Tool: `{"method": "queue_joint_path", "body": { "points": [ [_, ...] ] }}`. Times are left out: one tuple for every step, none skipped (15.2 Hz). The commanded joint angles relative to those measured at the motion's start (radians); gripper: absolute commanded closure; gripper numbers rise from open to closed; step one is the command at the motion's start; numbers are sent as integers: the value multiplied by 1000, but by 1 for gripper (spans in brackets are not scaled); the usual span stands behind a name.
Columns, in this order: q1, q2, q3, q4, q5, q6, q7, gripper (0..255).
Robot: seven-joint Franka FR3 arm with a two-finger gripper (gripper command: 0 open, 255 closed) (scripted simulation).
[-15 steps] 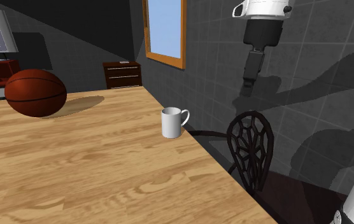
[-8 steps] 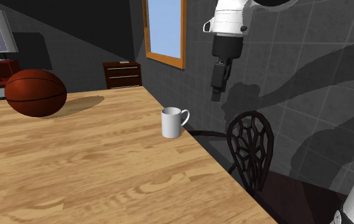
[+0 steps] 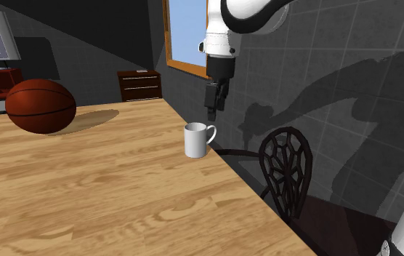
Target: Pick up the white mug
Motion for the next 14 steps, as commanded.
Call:
{"method": "queue_joint_path", "body": {
  "points": [
    [4,82,-2,52,7,27,-16,0],
    [4,123,-4,84,11,33,-26,0],
    [4,163,-5,118,15,39,-36,0],
    [4,204,-6,153,20,43,-46,0],
    [4,245,-7,190,24,45,-55,0],
    [3,284,-7,227,28,46,-64,0],
    [3,288,-6,217,28,59,-65,0],
    [3,291,-6,208,29,72,-65,0],
    [3,295,-6,199,29,85,-65,0],
    [3,298,-6,190,30,97,-66,0],
    [3,302,-6,181,30,110,-66,0],
    [3,307,-6,172,30,123,-66,0],
    [3,311,-6,164,31,136,-67,0],
    [3,314,-6,159,31,143,-67,0]
  ]
}}
